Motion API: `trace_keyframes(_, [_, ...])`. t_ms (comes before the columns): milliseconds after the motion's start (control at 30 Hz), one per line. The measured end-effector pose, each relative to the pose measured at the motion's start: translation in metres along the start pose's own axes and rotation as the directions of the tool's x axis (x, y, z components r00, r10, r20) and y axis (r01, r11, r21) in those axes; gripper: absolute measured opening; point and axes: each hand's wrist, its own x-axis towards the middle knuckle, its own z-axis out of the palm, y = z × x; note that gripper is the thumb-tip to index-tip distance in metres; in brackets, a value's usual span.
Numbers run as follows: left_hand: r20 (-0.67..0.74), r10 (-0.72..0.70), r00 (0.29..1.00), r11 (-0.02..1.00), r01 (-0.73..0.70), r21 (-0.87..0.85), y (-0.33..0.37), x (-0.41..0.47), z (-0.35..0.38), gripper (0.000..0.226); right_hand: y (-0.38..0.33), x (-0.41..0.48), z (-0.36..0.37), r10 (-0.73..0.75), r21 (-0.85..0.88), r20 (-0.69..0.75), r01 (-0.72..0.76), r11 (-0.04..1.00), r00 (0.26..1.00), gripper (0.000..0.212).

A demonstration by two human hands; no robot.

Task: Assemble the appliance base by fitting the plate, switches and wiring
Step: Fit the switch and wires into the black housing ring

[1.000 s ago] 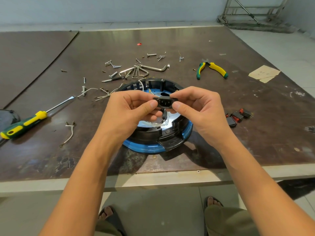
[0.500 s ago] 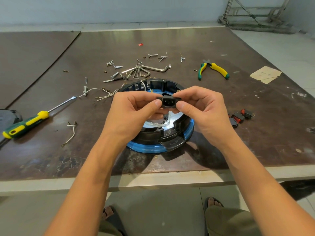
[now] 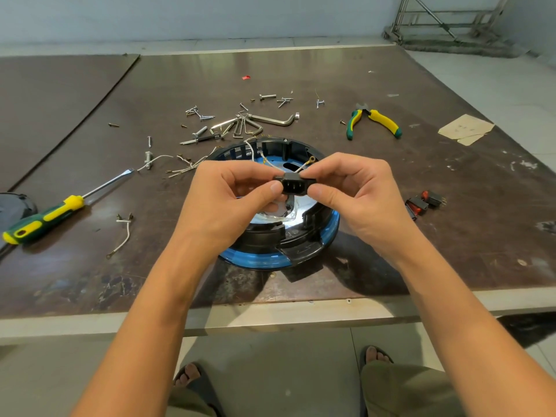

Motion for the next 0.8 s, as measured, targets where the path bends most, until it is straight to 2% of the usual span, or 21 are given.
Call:
trace_keyframes(267, [0.114, 0.057, 0.992, 0.921, -0.096, 0.377, 0.005, -0.005, -0.01, 0.025, 0.002, -0.002, -0.01, 0.022, -0.239, 0.122, 0.008, 0.971, 0.992, 0.023])
trace_keyframes(467, [0.117, 0.046, 0.992, 0.901, -0.092, 0.424, 0.002, -0.008, -0.005, 0.014, 0.003, -0.002, -0.016, 0.091, -0.296, 0.17, -0.038, 0.954, 0.981, 0.025])
trace_keyframes(800, [0.104, 0.022, 0.994, 0.92, -0.061, 0.387, 0.001, -0.008, -0.005, 0.009, 0.003, 0.0, -0.017, 0.078, -0.355, 0.201, -0.002, 0.935, 0.976, 0.029])
